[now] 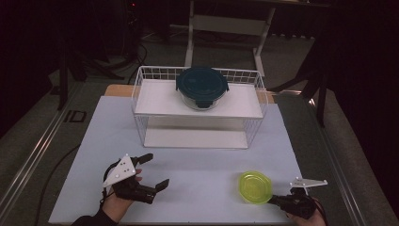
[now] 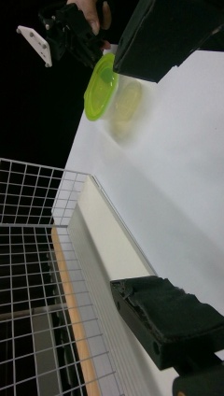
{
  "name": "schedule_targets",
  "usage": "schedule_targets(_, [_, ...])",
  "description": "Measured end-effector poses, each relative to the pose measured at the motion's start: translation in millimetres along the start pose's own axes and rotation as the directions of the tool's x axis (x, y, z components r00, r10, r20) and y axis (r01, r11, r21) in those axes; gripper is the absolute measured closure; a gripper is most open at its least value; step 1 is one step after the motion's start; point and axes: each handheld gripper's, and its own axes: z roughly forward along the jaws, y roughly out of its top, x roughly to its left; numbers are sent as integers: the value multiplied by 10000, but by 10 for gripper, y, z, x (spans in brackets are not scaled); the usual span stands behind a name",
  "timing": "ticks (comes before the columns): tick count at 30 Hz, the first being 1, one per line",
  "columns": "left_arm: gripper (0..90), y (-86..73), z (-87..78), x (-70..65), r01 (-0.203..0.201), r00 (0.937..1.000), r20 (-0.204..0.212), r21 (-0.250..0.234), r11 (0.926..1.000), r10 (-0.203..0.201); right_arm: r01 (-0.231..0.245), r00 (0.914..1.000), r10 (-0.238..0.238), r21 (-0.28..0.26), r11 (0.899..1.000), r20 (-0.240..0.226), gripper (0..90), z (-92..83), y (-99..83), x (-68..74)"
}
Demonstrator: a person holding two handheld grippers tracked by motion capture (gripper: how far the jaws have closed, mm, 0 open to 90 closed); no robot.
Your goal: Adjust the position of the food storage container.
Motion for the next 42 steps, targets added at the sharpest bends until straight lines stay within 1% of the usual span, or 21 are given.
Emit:
schedule_targets(5, [0,0,-2,0,-4,10000,-7,-21,10000,4,221,9997,-219,206,9995,-113,900,103,71,48])
schedule_targets(11, [0,0,-6,3,-24,10000,-17,-21,10000,24,446,9985,-435,345,9984,-340,900,238,194,96])
schedule_targets(12, [0,0,-6,3,-24,10000,-17,-21,10000,24,446,9985,-435,345,9984,-340,900,238,194,96])
schedule_targets(13, [0,-1,-5,5,-20,10000,-22,-14,10000,20,541,9977,-524,409,9977,-426,900,295,241,116])
schedule_targets(18, [0,-1,-7,3,-41,10000,-20,-11,10000,41,774,9958,-744,558,9954,-541,900,390,336,169])
schedule_targets(25, [0,2,-7,0,-77,10000,-23,-19,10000,77,927,9936,-881,660,9935,-701,900,510,440,226])
schedule_targets(31, [0,-5,1,-5,-104,9999,14,36,9999,104,1147,9916,-1094,777,9904,-689,900,551,462,268])
schedule_targets(37, [0,-5,3,-7,-128,9999,11,42,9999,128,1006,9927,-950,760,9920,-746,900,515,404,272])
schedule_targets(39, [0,-4,6,-10,-129,9999,24,37,9999,129,921,9927,-859,723,9931,-846,900,529,390,278])
schedule_targets(42, [0,-2,7,-13,-149,9999,22,50,9999,149,1034,9920,-968,821,9912,-810,900,555,396,300])
